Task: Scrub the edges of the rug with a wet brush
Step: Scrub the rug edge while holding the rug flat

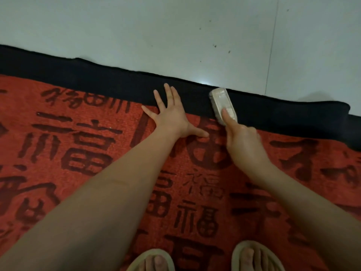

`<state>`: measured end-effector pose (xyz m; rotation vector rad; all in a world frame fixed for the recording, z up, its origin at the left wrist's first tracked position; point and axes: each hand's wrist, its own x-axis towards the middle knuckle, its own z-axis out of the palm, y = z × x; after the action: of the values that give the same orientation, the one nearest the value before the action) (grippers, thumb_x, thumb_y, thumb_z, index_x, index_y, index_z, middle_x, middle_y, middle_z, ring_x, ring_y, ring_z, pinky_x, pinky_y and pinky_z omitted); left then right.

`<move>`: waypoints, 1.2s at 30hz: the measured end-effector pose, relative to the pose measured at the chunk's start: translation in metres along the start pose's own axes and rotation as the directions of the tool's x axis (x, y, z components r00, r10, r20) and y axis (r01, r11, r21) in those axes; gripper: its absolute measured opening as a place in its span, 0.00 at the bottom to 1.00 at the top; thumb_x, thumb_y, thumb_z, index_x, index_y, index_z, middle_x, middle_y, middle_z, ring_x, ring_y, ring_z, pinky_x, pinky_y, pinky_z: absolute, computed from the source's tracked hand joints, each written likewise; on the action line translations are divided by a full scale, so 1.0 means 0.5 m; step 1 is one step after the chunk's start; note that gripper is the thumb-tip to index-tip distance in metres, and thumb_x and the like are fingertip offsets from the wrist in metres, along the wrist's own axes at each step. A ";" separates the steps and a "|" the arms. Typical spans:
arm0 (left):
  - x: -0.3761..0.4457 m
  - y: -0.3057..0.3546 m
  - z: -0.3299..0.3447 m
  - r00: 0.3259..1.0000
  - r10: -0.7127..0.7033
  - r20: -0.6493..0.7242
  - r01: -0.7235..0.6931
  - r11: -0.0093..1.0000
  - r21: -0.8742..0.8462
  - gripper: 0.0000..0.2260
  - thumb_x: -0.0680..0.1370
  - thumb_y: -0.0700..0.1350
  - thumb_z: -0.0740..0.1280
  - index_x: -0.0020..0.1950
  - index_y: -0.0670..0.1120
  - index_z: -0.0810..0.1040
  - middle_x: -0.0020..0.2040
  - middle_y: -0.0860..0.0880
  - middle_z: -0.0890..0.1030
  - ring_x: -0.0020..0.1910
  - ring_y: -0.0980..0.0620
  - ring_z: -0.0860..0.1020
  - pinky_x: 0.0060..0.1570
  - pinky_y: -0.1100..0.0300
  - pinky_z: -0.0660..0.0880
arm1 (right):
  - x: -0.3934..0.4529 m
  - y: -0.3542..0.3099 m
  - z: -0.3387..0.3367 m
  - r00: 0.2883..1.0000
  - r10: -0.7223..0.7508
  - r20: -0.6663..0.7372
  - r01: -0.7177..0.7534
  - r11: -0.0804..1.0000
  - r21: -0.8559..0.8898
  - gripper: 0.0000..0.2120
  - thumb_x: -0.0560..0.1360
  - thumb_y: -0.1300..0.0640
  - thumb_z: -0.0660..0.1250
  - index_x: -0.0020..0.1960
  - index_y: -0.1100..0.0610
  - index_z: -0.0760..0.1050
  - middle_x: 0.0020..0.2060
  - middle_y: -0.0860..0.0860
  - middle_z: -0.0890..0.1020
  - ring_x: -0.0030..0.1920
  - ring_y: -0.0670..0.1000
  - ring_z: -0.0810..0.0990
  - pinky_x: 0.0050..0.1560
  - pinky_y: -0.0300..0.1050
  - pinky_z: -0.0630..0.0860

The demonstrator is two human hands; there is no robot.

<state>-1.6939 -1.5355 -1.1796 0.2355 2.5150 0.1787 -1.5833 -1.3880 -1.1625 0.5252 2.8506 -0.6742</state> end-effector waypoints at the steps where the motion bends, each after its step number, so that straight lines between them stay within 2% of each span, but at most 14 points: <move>1: 0.002 0.004 -0.004 1.000 -0.006 -0.009 0.006 1.000 -0.013 0.70 0.57 0.72 0.74 0.77 0.44 0.30 0.77 0.48 0.28 0.75 0.40 0.29 0.64 0.25 0.35 | 0.015 -0.038 0.023 0.998 -0.056 0.020 0.055 0.998 0.039 0.27 0.80 0.59 0.55 0.76 0.44 0.57 0.47 0.64 0.81 0.46 0.65 0.79 0.43 0.50 0.71; 4: -0.001 -0.006 0.001 0.998 0.004 -0.058 -0.007 0.999 -0.047 0.60 0.67 0.66 0.73 0.78 0.44 0.32 0.78 0.49 0.30 0.76 0.41 0.30 0.66 0.24 0.37 | 0.046 -0.102 0.063 0.971 -0.218 0.102 0.205 0.971 0.123 0.27 0.79 0.60 0.55 0.76 0.42 0.57 0.48 0.63 0.81 0.46 0.64 0.79 0.44 0.53 0.76; 7: -0.001 -0.014 0.004 0.999 0.033 -0.026 -0.033 0.999 -0.010 0.71 0.55 0.76 0.72 0.78 0.45 0.31 0.77 0.50 0.29 0.76 0.41 0.30 0.65 0.26 0.36 | 0.026 0.025 0.017 0.973 -0.206 0.103 0.206 0.978 0.004 0.27 0.80 0.56 0.56 0.75 0.36 0.57 0.46 0.64 0.81 0.42 0.65 0.80 0.44 0.57 0.78; 10: 0.003 -0.013 0.003 0.999 0.040 -0.024 -0.040 0.999 -0.008 0.73 0.52 0.78 0.71 0.78 0.44 0.30 0.77 0.49 0.28 0.75 0.41 0.30 0.65 0.26 0.36 | -0.011 0.088 -0.032 0.985 -0.164 0.051 0.158 0.982 0.103 0.24 0.81 0.56 0.59 0.73 0.37 0.63 0.41 0.61 0.82 0.37 0.62 0.80 0.42 0.54 0.77; 12: -0.006 -0.006 -0.001 0.999 0.037 -0.017 -0.037 0.999 0.006 0.71 0.55 0.78 0.70 0.78 0.43 0.31 0.78 0.47 0.30 0.76 0.40 0.32 0.66 0.27 0.36 | 0.011 0.061 -0.026 0.971 -0.227 0.081 0.215 0.967 0.134 0.22 0.82 0.54 0.58 0.74 0.40 0.63 0.42 0.61 0.83 0.38 0.60 0.80 0.43 0.52 0.76; 14: -0.029 -0.005 0.010 0.978 0.192 -0.084 -0.174 0.967 0.185 0.60 0.66 0.75 0.65 0.79 0.41 0.38 0.80 0.44 0.38 0.78 0.39 0.40 0.71 0.33 0.39 | 0.048 0.032 -0.041 0.949 -0.283 0.140 0.274 0.958 0.081 0.23 0.83 0.49 0.54 0.77 0.40 0.56 0.42 0.62 0.82 0.40 0.62 0.79 0.45 0.53 0.76; 16: -0.052 -0.009 0.021 0.841 0.538 -0.060 -0.489 0.802 0.343 0.44 0.77 0.67 0.60 0.80 0.41 0.48 0.80 0.41 0.50 0.79 0.41 0.49 0.76 0.45 0.44 | 0.089 0.033 -0.073 0.897 -0.395 0.200 0.408 0.912 -0.030 0.26 0.82 0.46 0.52 0.78 0.39 0.47 0.39 0.63 0.79 0.40 0.64 0.79 0.44 0.54 0.75; 19: -0.035 -0.003 0.020 0.479 0.856 0.196 -0.863 0.419 0.282 0.38 0.79 0.65 0.56 0.80 0.43 0.50 0.80 0.42 0.53 0.79 0.45 0.51 0.77 0.54 0.46 | 0.128 0.030 -0.120 0.808 -0.504 0.304 0.562 0.815 -0.140 0.23 0.82 0.44 0.50 0.76 0.36 0.52 0.42 0.62 0.80 0.45 0.62 0.80 0.43 0.50 0.70; 20: -0.018 0.004 0.020 0.379 0.889 0.257 -0.908 0.303 0.290 0.38 0.79 0.67 0.55 0.81 0.45 0.50 0.80 0.42 0.55 0.79 0.44 0.52 0.78 0.52 0.48 | 0.136 0.015 -0.120 0.774 -0.525 0.354 0.600 0.787 -0.145 0.22 0.82 0.44 0.50 0.75 0.35 0.55 0.39 0.59 0.78 0.43 0.59 0.79 0.42 0.47 0.67; 22: 0.023 0.011 0.022 0.280 0.903 0.327 -0.934 0.176 0.311 0.38 0.79 0.69 0.53 0.81 0.47 0.50 0.79 0.42 0.58 0.78 0.44 0.56 0.77 0.49 0.54 | 0.157 -0.023 -0.088 0.701 -0.576 0.420 0.678 0.721 -0.143 0.21 0.82 0.44 0.50 0.74 0.34 0.56 0.35 0.52 0.71 0.37 0.53 0.73 0.41 0.45 0.65; 27: 0.057 0.004 0.039 0.071 0.962 0.262 -0.966 0.000 0.258 0.35 0.81 0.63 0.54 0.80 0.41 0.54 0.79 0.41 0.58 0.79 0.45 0.53 0.78 0.51 0.49 | 0.168 0.062 -0.088 0.711 -0.587 0.388 0.635 0.772 0.005 0.21 0.80 0.43 0.51 0.73 0.36 0.63 0.23 0.45 0.61 0.23 0.43 0.64 0.35 0.41 0.65; 29: 0.060 0.001 0.043 0.034 0.973 0.230 -0.974 -0.019 0.224 0.34 0.82 0.62 0.55 0.79 0.40 0.55 0.79 0.41 0.57 0.79 0.46 0.53 0.78 0.52 0.47 | 0.149 0.106 -0.110 0.730 -0.575 0.368 0.607 0.794 0.037 0.20 0.80 0.44 0.52 0.72 0.37 0.64 0.21 0.44 0.58 0.19 0.43 0.63 0.31 0.38 0.62; 33: 0.068 0.002 0.047 0.042 0.969 0.244 -0.977 -0.011 0.213 0.34 0.81 0.63 0.56 0.79 0.41 0.57 0.77 0.40 0.62 0.77 0.43 0.58 0.77 0.49 0.53 | 0.215 -0.010 -0.041 0.638 -0.693 0.337 0.729 0.684 0.026 0.20 0.80 0.43 0.48 0.71 0.34 0.63 0.23 0.44 0.57 0.23 0.41 0.57 0.34 0.43 0.62; 36: 0.069 -0.002 0.045 0.097 0.946 0.310 -0.971 0.022 0.236 0.35 0.81 0.64 0.51 0.80 0.42 0.52 0.79 0.42 0.56 0.79 0.45 0.53 0.77 0.49 0.52 | 0.260 -0.054 -0.026 0.575 -0.702 0.421 0.707 0.685 0.177 0.18 0.82 0.47 0.54 0.71 0.36 0.66 0.22 0.42 0.61 0.24 0.42 0.69 0.34 0.37 0.61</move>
<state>-1.7086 -1.5275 -1.2170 2.1448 1.7506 0.1708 -1.7145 -1.3660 -1.1709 -0.7683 2.4994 -0.7494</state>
